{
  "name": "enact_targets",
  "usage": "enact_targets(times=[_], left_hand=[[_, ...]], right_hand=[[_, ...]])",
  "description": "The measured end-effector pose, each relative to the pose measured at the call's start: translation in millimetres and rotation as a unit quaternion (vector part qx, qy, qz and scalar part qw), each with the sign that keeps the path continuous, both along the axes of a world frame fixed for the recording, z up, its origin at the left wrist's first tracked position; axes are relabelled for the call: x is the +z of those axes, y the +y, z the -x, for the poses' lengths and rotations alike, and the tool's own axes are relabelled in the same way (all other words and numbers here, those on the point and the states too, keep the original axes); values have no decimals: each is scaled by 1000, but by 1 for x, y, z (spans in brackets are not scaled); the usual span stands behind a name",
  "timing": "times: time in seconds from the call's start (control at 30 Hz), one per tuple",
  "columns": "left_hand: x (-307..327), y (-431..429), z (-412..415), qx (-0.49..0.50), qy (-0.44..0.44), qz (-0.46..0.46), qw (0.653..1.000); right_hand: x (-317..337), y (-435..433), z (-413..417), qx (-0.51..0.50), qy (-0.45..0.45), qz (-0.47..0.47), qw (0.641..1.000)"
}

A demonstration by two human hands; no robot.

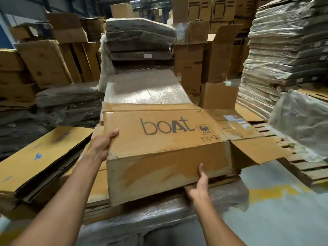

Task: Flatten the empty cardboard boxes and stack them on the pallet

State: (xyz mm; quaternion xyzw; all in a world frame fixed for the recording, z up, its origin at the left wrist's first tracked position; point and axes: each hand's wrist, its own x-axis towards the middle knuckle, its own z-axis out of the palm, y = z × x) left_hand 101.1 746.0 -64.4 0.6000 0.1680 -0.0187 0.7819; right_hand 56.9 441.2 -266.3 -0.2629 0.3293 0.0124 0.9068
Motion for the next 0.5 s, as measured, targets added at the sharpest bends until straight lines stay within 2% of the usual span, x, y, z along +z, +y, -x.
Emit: enact_targets(times=[0.07,0.2,0.27,0.37,0.4,0.5], left_hand=[[-32,15,3,7,58,4,998],[-78,44,31,-35,99,42,994],[-100,58,47,-84,72,133,985],[-135,66,65,-128,-30,231,964],[-141,64,68,-139,-22,254,957],[-152,36,87,-73,50,273,958]], right_hand=[[-24,4,1,-40,37,15,998],[-34,6,16,-68,90,55,992],[-38,3,18,-80,110,63,989],[-32,2,19,-90,109,69,988],[-29,2,19,-86,106,74,988],[-16,3,16,-102,92,105,985]])
